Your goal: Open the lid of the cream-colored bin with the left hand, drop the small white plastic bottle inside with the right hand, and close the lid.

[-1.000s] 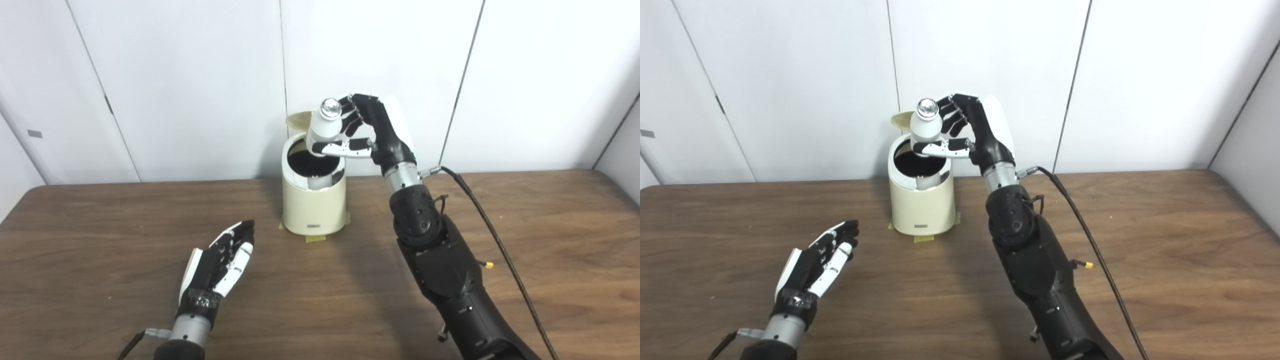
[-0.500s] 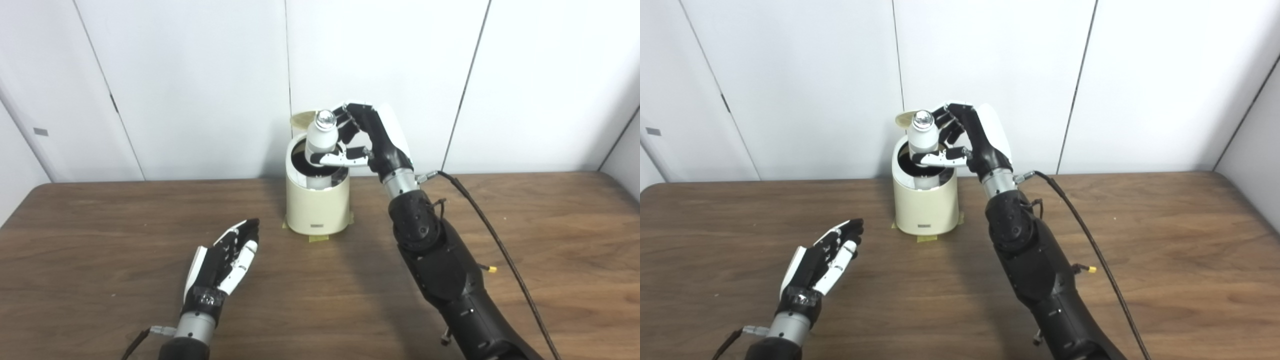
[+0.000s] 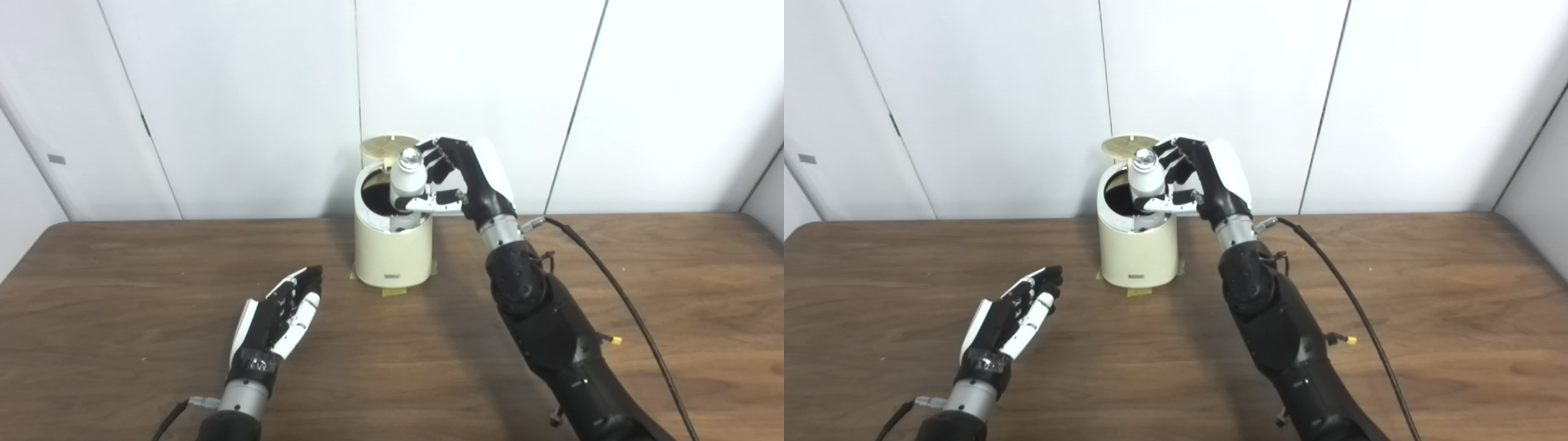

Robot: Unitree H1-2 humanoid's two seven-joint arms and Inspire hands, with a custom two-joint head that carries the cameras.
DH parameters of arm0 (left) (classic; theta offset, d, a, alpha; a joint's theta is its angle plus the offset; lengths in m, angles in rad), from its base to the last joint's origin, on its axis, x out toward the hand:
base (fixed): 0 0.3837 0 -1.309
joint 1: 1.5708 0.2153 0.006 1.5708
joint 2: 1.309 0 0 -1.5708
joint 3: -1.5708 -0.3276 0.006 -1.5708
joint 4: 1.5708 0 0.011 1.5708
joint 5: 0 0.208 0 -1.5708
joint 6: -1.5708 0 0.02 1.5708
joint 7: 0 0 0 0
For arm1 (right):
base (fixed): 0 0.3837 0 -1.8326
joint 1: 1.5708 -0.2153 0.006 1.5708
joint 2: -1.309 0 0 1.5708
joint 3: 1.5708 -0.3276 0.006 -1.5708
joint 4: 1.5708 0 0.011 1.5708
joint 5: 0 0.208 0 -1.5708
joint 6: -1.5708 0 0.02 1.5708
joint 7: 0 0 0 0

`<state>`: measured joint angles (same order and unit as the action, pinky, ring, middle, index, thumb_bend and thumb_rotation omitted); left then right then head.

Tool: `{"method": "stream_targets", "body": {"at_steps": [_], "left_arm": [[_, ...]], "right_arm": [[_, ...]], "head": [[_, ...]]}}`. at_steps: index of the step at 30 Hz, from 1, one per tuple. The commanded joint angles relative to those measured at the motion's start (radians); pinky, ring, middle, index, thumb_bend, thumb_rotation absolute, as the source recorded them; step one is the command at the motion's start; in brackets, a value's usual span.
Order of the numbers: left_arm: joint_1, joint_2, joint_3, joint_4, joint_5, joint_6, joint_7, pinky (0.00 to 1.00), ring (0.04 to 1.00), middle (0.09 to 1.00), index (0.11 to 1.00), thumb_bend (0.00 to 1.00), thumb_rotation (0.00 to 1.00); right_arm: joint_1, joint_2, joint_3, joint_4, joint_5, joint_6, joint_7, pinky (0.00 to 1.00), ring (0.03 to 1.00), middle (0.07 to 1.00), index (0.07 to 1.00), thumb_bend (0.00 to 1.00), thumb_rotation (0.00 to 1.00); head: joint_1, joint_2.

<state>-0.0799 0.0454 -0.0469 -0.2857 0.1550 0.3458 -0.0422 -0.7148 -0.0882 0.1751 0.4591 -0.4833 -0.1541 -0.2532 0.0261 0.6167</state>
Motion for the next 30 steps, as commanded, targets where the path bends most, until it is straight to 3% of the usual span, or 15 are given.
{"method": "stream_targets", "body": {"at_steps": [1,7,11,13,18,30], "left_arm": [[-0.028,-0.006,0.003,-0.036,-0.012,-0.018,0.005,0.82,0.846,0.854,0.856,0.33,0.58],[-0.027,-0.005,-0.003,-0.029,-0.003,-0.031,0.006,0.81,0.851,0.858,0.848,0.32,0.54],[-0.026,-0.01,-0.003,-0.029,-0.005,-0.026,0.007,0.82,0.851,0.853,0.864,0.33,0.54],[-0.025,-0.012,-0.002,-0.029,-0.007,-0.027,0.007,0.82,0.848,0.85,0.87,0.33,0.54],[-0.024,-0.016,0.0,-0.033,-0.01,-0.022,0.008,0.81,0.836,0.845,0.874,0.33,0.51],[-0.028,-0.011,-0.004,-0.026,-0.006,-0.028,0.01,0.81,0.835,0.833,0.874,0.34,0.47]], "right_arm": [[-0.04,-0.022,0.014,-0.018,-0.032,-0.08,-0.036,0.47,0.449,0.482,0.523,0.52,0.0],[-0.028,-0.052,0.04,-0.025,-0.079,-0.103,-0.038,0.49,0.452,0.496,0.503,0.52,0.0],[-0.02,-0.063,0.047,-0.04,-0.113,-0.075,-0.032,0.51,0.571,0.501,0.49,0.53,0.0],[-0.018,-0.068,0.051,-0.046,-0.134,-0.055,-0.027,0.59,0.66,0.631,0.494,0.53,0.11],[-0.013,-0.084,0.059,-0.058,-0.162,-0.018,0.0,0.75,0.792,0.751,0.496,0.52,0.15],[-0.014,-0.086,0.06,-0.074,-0.158,0.02,0.035,0.75,0.799,0.758,0.496,0.52,0.15]], "head": [[0.001,0.001],[-0.001,0.0],[0.003,0.001],[0.002,0.001],[-0.001,-0.001],[-0.008,-0.004]]}}
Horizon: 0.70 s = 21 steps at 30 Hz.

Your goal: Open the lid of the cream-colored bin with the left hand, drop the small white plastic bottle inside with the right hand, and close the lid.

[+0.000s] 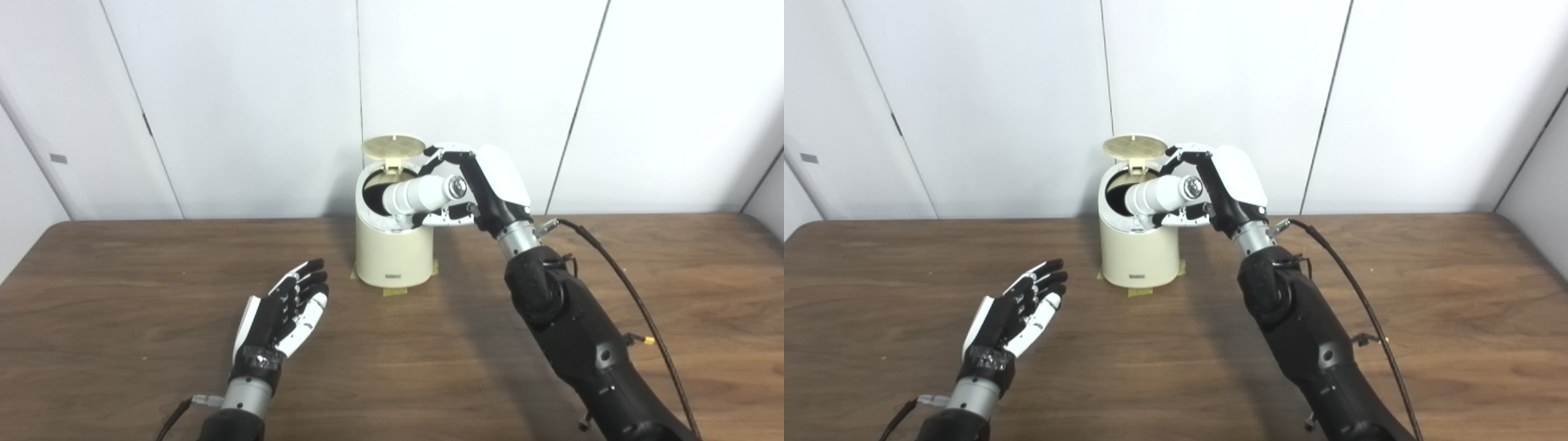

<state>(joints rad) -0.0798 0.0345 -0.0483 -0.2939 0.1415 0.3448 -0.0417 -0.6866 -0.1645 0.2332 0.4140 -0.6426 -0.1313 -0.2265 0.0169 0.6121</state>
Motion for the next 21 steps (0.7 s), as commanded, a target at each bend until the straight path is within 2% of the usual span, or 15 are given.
{"method": "stream_targets", "body": {"at_steps": [1,3,4,5,6,8,12,18,21], "left_arm": [[-0.027,0.0,-0.004,-0.017,0.008,-0.031,0.01,0.81,0.835,0.834,0.877,0.34,0.47],[-0.025,0.0,-0.003,-0.014,0.005,-0.04,0.009,0.8,0.833,0.834,0.879,0.35,0.47],[-0.025,-0.002,-0.001,-0.013,0.002,-0.042,0.009,0.8,0.829,0.833,0.879,0.34,0.46],[-0.025,-0.003,0.0,-0.012,-0.001,-0.043,0.009,0.79,0.828,0.834,0.879,0.34,0.45],[-0.025,-0.003,0.0,-0.012,0.0,-0.042,0.009,0.79,0.827,0.834,0.879,0.35,0.44],[-0.025,-0.001,-0.001,-0.011,0.005,-0.042,0.01,0.8,0.83,0.835,0.879,0.35,0.45],[-0.026,-0.004,0.0,-0.009,-0.001,-0.042,0.009,0.79,0.828,0.835,0.878,0.34,0.43],[-0.031,0.001,-0.004,-0.009,0.005,-0.039,0.007,0.8,0.833,0.839,0.882,0.33,0.43],[-0.032,0.002,-0.003,-0.008,0.004,-0.039,0.007,0.82,0.833,0.833,0.88,0.34,0.46]], "right_arm": [[-0.043,-0.01,0.003,-0.028,0.002,-0.004,0.01,0.77,0.816,0.786,0.497,0.52,0.15],[-0.041,-0.009,0.004,-0.031,0.004,-0.005,0.014,0.8,0.84,0.825,0.497,0.52,0.15],[-0.038,-0.009,0.005,-0.035,0.005,-0.005,0.016,0.81,0.852,0.841,0.597,0.67,0.16],[-0.036,-0.008,0.005,-0.038,0.005,-0.004,0.018,0.82,0.866,0.856,0.667,0.76,0.17],[-0.033,-0.008,0.005,-0.042,0.004,0.003,0.023,0.83,0.871,0.862,0.691,0.79,0.18],[-0.029,-0.007,0.004,-0.048,0.001,0.016,0.031,0.85,0.9,0.884,0.739,0.82,0.19],[-0.023,-0.006,0.003,-0.062,-0.006,0.038,0.041,0.86,0.923,0.905,0.773,0.83,0.2],[-0.023,-0.006,0.005,-0.066,-0.011,0.045,0.044,0.85,0.925,0.908,0.79,0.84,0.21],[-0.023,-0.008,0.004,-0.064,-0.01,0.039,0.042,0.85,0.912,0.899,0.781,0.84,0.21]], "head": [[0.001,0.0],[0.002,0.0],[0.001,0.0],[0.0,0.0],[-0.001,-0.001],[-0.001,-0.001],[0.0,-0.003],[0.0,-0.003],[-0.001,-0.003]]}}
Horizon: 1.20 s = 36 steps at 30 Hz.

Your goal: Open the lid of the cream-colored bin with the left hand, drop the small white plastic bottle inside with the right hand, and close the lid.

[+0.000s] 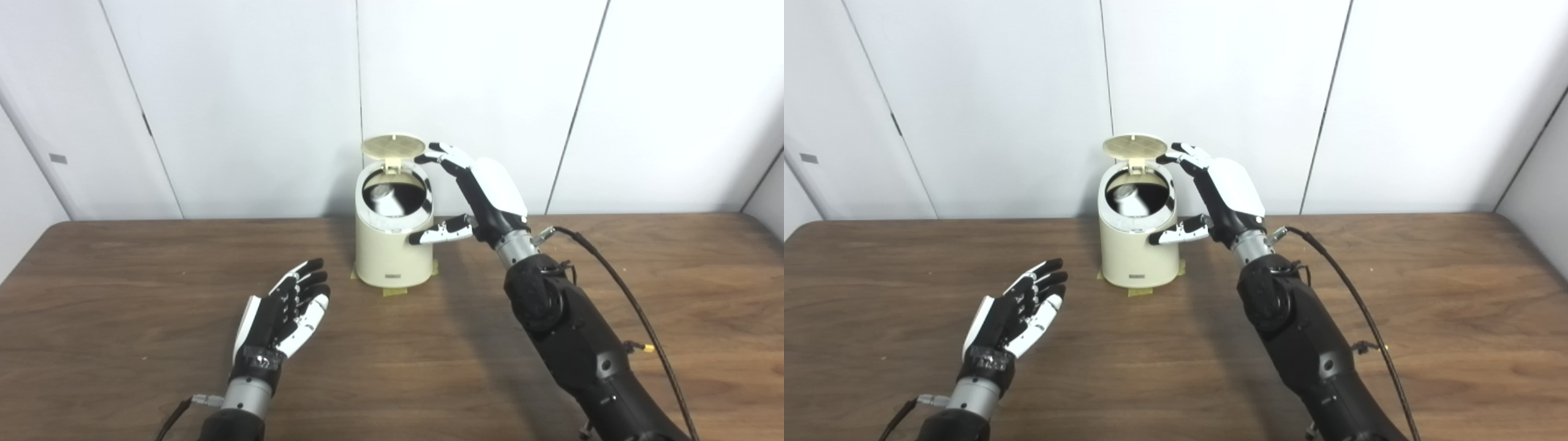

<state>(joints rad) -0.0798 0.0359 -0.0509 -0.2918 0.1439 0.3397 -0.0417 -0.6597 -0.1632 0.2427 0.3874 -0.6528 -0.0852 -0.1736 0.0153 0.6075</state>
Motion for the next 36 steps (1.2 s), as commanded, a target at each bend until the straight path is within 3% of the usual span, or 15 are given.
{"method": "stream_targets", "body": {"at_steps": [1,15,24,33,36], "left_arm": [[-0.033,0.001,-0.001,-0.011,0.001,-0.032,0.006,0.82,0.832,0.833,0.88,0.34,0.46],[-0.038,-0.001,0.004,-0.007,-0.007,-0.03,0.01,0.79,0.829,0.836,0.88,0.35,0.45],[-0.046,0.013,0.008,-0.003,-0.008,-0.03,0.005,0.8,0.827,0.832,0.879,0.33,0.45],[-0.072,0.022,0.022,0.012,-0.021,-0.031,0.0,0.81,0.826,0.824,0.869,0.35,0.43],[-0.084,0.034,0.019,0.009,-0.012,-0.015,-0.006,0.84,0.838,0.826,0.872,0.36,0.46]], "right_arm": [[-0.049,-0.009,-0.007,-0.038,0.003,-0.009,-0.012,0.85,0.908,0.895,0.775,0.84,0.21],[-0.033,-0.024,-0.043,-0.056,0.036,-0.037,-0.04,0.81,0.845,0.835,0.714,0.81,0.2],[0.023,-0.043,-0.096,-0.167,0.086,0.018,0.002,0.79,0.843,0.824,0.743,0.78,0.18],[0.141,-0.057,-0.139,-0.289,0.134,0.06,0.043,0.72,0.798,0.806,0.748,0.77,0.17],[0.193,-0.05,-0.157,-0.314,0.159,0.061,0.046,0.71,0.797,0.798,0.745,0.74,0.2]], "head": [[0.001,0.001],[0.001,0.003],[0.0,0.002],[-0.003,0.001],[-0.007,0.0]]}}
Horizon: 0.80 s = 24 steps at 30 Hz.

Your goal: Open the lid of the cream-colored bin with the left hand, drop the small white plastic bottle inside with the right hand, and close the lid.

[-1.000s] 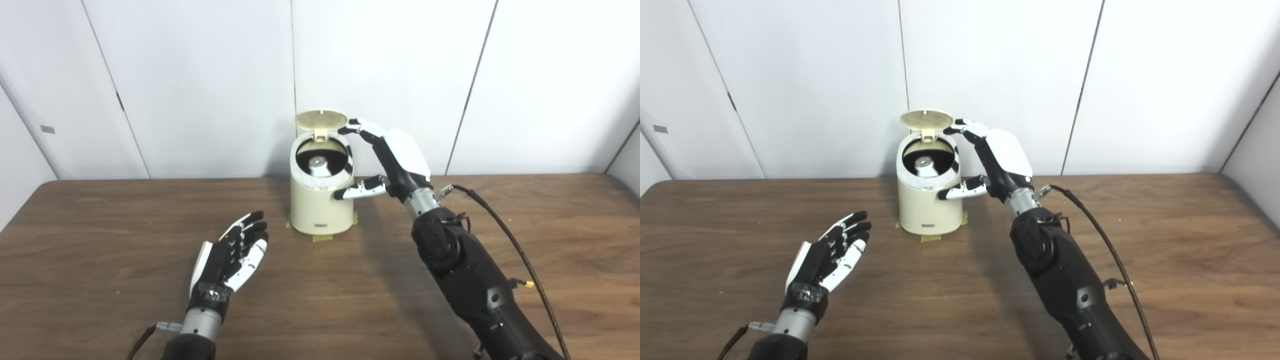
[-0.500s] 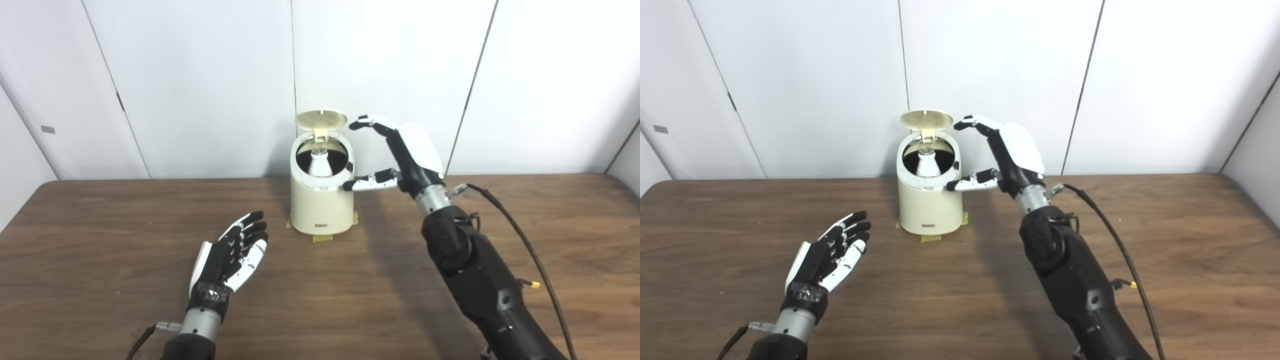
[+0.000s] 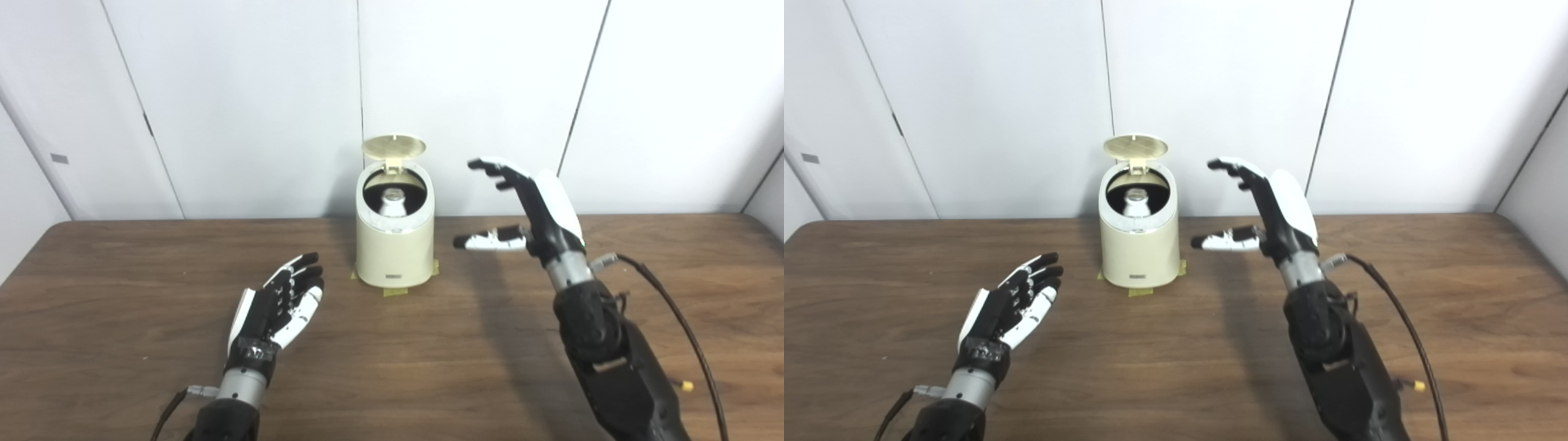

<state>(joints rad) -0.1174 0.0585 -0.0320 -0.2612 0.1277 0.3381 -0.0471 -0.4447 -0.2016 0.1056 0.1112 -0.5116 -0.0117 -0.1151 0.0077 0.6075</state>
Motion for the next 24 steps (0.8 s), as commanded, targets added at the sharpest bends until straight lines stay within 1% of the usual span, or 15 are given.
{"method": "stream_targets", "body": {"at_steps": [1,3,5,7,8,9,10,13,15,16,18,19,21,22,24], "left_arm": [[-0.05,0.016,0.002,-0.023,0.003,-0.01,-0.003,0.85,0.843,0.827,0.872,0.36,0.47],[-0.06,0.019,0.006,-0.023,-0.003,-0.004,-0.004,0.84,0.84,0.83,0.872,0.35,0.46],[-0.072,0.023,0.006,-0.026,0.004,0.013,-0.003,0.85,0.844,0.833,0.874,0.35,0.46],[-0.083,0.03,0.007,-0.025,0.006,0.022,-0.003,0.87,0.848,0.835,0.877,0.35,0.47],[-0.089,0.033,0.007,-0.023,0.007,0.025,-0.003,0.88,0.849,0.836,0.879,0.35,0.47],[-0.093,0.036,0.008,-0.022,0.007,0.027,-0.003,0.88,0.849,0.839,0.882,0.34,0.47],[-0.098,0.038,0.01,-0.02,0.003,0.027,-0.004,0.88,0.848,0.842,0.884,0.34,0.48],[-0.119,0.045,0.016,-0.005,-0.014,0.01,-0.013,0.82,0.831,0.868,0.898,0.3,0.44],[-0.144,0.057,0.013,0.008,-0.016,0.011,-0.021,0.8,0.827,0.878,0.906,0.29,0.44],[-0.16,0.066,0.009,0.013,-0.013,0.018,-0.028,0.83,0.834,0.88,0.91,0.29,0.47],[-0.194,0.084,0.006,0.03,-0.023,0.031,-0.049,0.85,0.85,0.884,0.925,0.3,0.53],[-0.211,0.09,0.006,0.041,-0.032,0.031,-0.06,0.86,0.864,0.891,0.939,0.32,0.55],[-0.247,0.107,0.003,0.065,-0.037,0.03,-0.077,0.86,0.876,0.9,0.953,0.35,0.57],[-0.266,0.118,-0.002,0.074,-0.03,0.035,-0.083,0.87,0.882,0.906,0.961,0.37,0.6],[-0.307,0.136,-0.007,0.093,-0.019,0.042,-0.092,0.87,0.888,0.914,0.966,0.4,0.64]], "right_arm": [[-0.008,-0.004,-0.029,-0.048,0.041,-0.003,-0.002,0.73,0.803,0.802,0.749,0.73,0.21],[0.022,0.01,-0.047,-0.074,0.083,0.029,0.019,0.73,0.807,0.807,0.758,0.7,0.24],[0.054,0.032,-0.076,-0.125,0.158,0.128,0.07,0.73,0.808,0.823,0.781,0.66,0.36],[0.081,0.055,-0.103,-0.178,0.241,0.224,0.118,0.75,0.811,0.833,0.802,0.63,0.45],[0.096,0.069,-0.122,-0.201,0.297,0.252,0.136,0.75,0.826,0.849,0.815,0.61,0.49],[0.11,0.082,-0.136,-0.219,0.337,0.27,0.144,0.75,0.834,0.859,0.825,0.57,0.5],[0.127,0.092,-0.147,-0.231,0.366,0.273,0.147,0.74,0.827,0.855,0.827,0.55,0.5],[0.182,0.111,-0.169,-0.251,0.418,0.261,0.143,0.75,0.81,0.853,0.839,0.52,0.54],[0.218,0.119,-0.18,-0.261,0.45,0.241,0.143,0.78,0.834,0.87,0.846,0.5,0.55],[0.236,0.123,-0.186,-0.265,0.47,0.226,0.145,0.79,0.849,0.877,0.849,0.49,0.6],[0.27,0.126,-0.196,-0.267,0.504,0.203,0.15,0.82,0.881,0.893,0.858,0.53,0.74],[0.287,0.13,-0.203,-0.268,0.522,0.192,0.15,0.83,0.895,0.902,0.864,0.57,0.82],[0.323,0.142,-0.214,-0.272,0.544,0.173,0.142,0.84,0.9,0.9,0.862,0.6,0.87],[0.339,0.146,-0.216,-0.271,0.55,0.158,0.138,0.86,0.905,0.902,0.863,0.61,0.89],[0.367,0.154,-0.218,-0.269,0.551,0.132,0.13,0.88,0.911,0.908,0.867,0.62,0.9]], "head": [[-0.002,0.0],[-0.004,-0.001],[-0.006,-0.001],[-0.011,-0.001],[-0.011,-0.001],[-0.012,-0.001],[-0.013,-0.001],[-0.015,0.0],[-0.016,0.0],[-0.015,-0.001],[-0.014,-0.001],[-0.014,-0.001],[-0.016,-0.002],[-0.018,-0.002],[-0.02,-0.004]]}}
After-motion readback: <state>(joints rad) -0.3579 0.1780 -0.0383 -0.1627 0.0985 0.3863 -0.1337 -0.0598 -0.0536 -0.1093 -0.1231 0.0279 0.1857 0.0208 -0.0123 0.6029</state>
